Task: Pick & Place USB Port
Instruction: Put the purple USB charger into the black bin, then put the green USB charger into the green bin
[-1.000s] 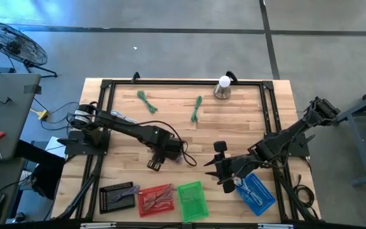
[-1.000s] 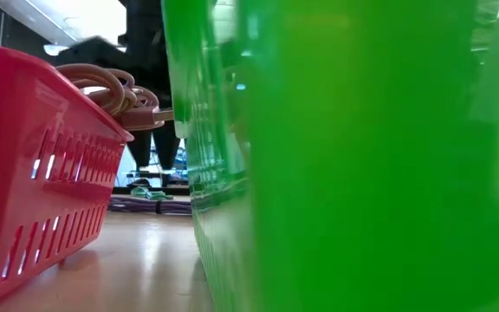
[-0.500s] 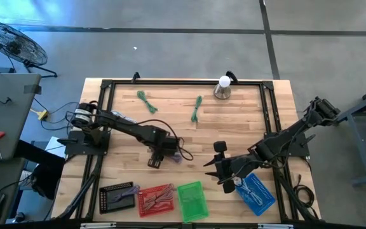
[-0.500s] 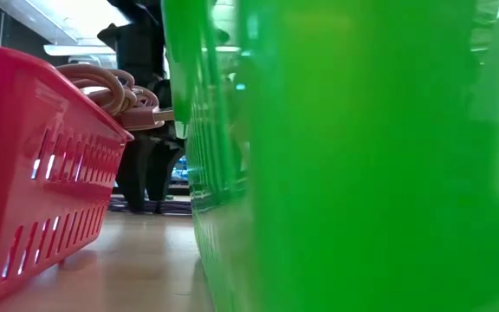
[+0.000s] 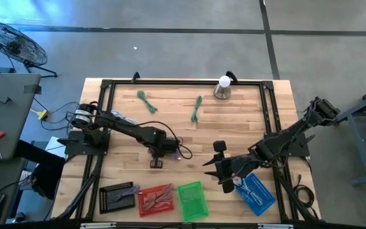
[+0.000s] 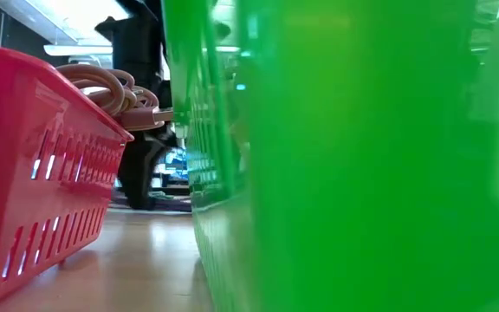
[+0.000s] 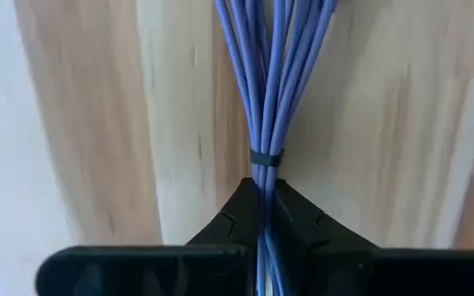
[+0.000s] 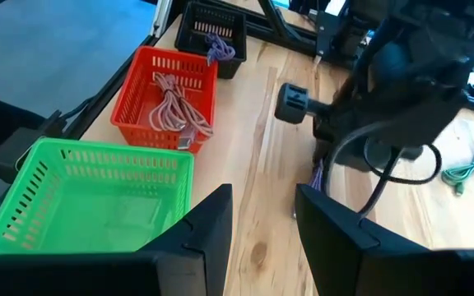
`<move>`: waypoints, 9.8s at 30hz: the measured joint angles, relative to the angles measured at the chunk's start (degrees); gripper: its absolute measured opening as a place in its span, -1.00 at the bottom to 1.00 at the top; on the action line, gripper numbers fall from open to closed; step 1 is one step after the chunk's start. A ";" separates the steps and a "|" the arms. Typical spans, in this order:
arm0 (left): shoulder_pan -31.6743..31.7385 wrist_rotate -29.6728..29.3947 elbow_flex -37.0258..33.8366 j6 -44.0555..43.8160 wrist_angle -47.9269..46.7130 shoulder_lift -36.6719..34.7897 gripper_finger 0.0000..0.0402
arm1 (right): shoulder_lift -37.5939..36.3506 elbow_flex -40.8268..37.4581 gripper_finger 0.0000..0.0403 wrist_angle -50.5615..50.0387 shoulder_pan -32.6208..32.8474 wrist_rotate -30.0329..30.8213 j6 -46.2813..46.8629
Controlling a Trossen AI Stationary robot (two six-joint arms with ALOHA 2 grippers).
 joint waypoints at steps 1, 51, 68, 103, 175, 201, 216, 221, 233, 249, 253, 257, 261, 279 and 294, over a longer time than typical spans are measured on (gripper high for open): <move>-0.76 -0.10 1.21 -1.42 -2.20 -0.45 -0.96 | 0.00 0.00 -0.37 0.10 0.08 0.01 -0.17; -54.83 -6.53 15.80 -101.86 -26.54 5.28 -0.62 | -0.76 0.07 -0.37 10.37 0.51 -14.84 -1.16; -50.50 -6.96 29.13 -93.28 -39.23 5.16 0.08 | -0.76 0.07 -0.37 10.37 -0.36 -14.56 -5.41; 30.57 -33.61 2.16 23.25 -29.45 -2.81 0.08 | -0.79 0.11 -0.37 3.42 -1.55 -13.81 -5.47; 45.25 -9.98 -7.15 58.53 10.93 -2.34 -0.54 | -0.74 0.07 -0.37 2.22 -17.59 -24.53 -5.69; 0.60 -6.25 -0.97 4.45 18.59 -31.22 -0.99 | -1.14 0.07 -0.57 7.42 -6.55 -39.43 -6.34; -30.32 -38.22 -1.43 -19.71 58.18 -11.42 -1.00 | -1.25 0.37 -0.63 8.69 3.67 -39.21 -2.55; -31.27 -39.45 3.52 -21.14 67.22 0.02 -1.00 | -1.29 0.37 -0.63 9.10 5.43 -39.17 -2.54; -35.53 -48.94 26.64 -34.55 44.75 14.60 -1.00 | -1.31 0.39 -0.63 7.46 6.23 -36.93 -2.52; -31.84 -45.84 33.59 -57.48 17.01 21.56 -0.98 | -1.31 0.31 -0.63 7.34 12.27 -31.29 -2.06; -31.22 -40.76 33.59 -51.10 17.84 21.56 -0.90 | -1.31 0.26 -0.63 6.55 13.27 -28.52 -2.06; -31.16 -40.64 33.59 -50.29 18.20 21.56 -0.82 | -1.31 0.24 -0.63 5.40 13.38 -26.73 -2.04; -31.14 -40.63 33.59 -49.65 18.11 21.56 -0.73 | -1.31 0.21 -0.63 3.88 13.18 -25.41 -2.50; -29.47 -46.78 47.85 -38.70 0.62 20.90 -0.21 | -1.31 0.20 -0.60 -10.28 4.89 0.32 -4.62; -25.02 -63.19 67.84 -38.75 -45.57 16.78 0.09 | -2.19 0.49 -0.08 -14.73 -20.22 0.66 -19.38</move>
